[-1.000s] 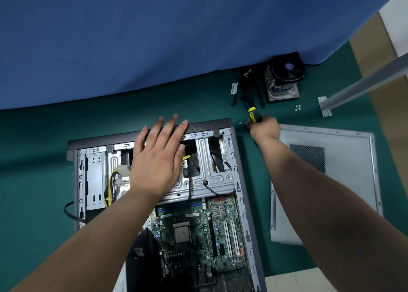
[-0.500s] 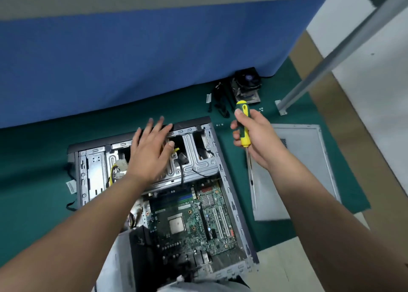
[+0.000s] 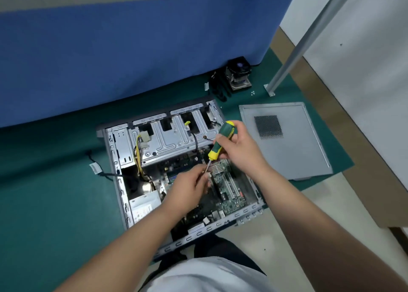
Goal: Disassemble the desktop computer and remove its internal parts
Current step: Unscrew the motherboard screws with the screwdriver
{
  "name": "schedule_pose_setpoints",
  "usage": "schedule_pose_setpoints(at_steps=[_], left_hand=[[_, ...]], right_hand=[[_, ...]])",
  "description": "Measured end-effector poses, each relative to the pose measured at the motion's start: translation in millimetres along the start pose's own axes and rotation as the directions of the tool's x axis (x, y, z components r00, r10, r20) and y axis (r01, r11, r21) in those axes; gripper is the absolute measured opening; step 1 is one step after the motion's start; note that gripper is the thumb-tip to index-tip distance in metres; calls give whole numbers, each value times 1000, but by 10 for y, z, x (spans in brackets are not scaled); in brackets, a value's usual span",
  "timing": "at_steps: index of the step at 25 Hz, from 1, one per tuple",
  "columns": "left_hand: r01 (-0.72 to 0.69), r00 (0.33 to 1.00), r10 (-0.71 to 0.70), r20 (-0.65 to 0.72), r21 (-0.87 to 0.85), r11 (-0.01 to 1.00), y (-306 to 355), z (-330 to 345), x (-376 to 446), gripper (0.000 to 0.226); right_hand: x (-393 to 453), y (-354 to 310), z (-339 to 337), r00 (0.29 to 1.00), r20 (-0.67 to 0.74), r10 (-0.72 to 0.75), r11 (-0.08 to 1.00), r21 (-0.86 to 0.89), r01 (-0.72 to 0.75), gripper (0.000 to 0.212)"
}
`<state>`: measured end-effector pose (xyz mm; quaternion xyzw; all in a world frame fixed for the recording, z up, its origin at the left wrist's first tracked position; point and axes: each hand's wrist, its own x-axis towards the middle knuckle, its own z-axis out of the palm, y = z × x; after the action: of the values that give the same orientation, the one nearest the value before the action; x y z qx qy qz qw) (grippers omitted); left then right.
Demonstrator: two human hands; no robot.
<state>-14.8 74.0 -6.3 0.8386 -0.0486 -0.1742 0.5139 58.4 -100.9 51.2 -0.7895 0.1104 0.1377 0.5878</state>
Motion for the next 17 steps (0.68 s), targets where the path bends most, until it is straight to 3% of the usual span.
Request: schedule_pose_setpoints(at_steps=[4, 7, 9, 12, 17], left_hand=[[-69, 997, 52, 60, 332, 941, -59, -36, -70, 25], [-102, 980, 182, -75, 598, 795, -199, -162, -121, 35], [6, 965, 179, -190, 701, 713, -344, -277, -182, 42], [187, 952, 68, -300, 741, 645, -555, -335, -276, 56], [279, 926, 11, -378, 703, 655, -597, -272, -277, 63]], right_hand=[[-155, 158, -80, 1000, -27, -5, 992, -126, 1, 35], [-222, 247, -187, 991, -12, -130, 930, -348, 118, 45], [-257, 311, -301, 978, 60, -199, 878, -432, 205, 41], [-294, 453, -465, 952, 196, -234, 816, -492, 302, 36], [-348, 826, -673, 912, 339, -232, 701, -591, 398, 40]])
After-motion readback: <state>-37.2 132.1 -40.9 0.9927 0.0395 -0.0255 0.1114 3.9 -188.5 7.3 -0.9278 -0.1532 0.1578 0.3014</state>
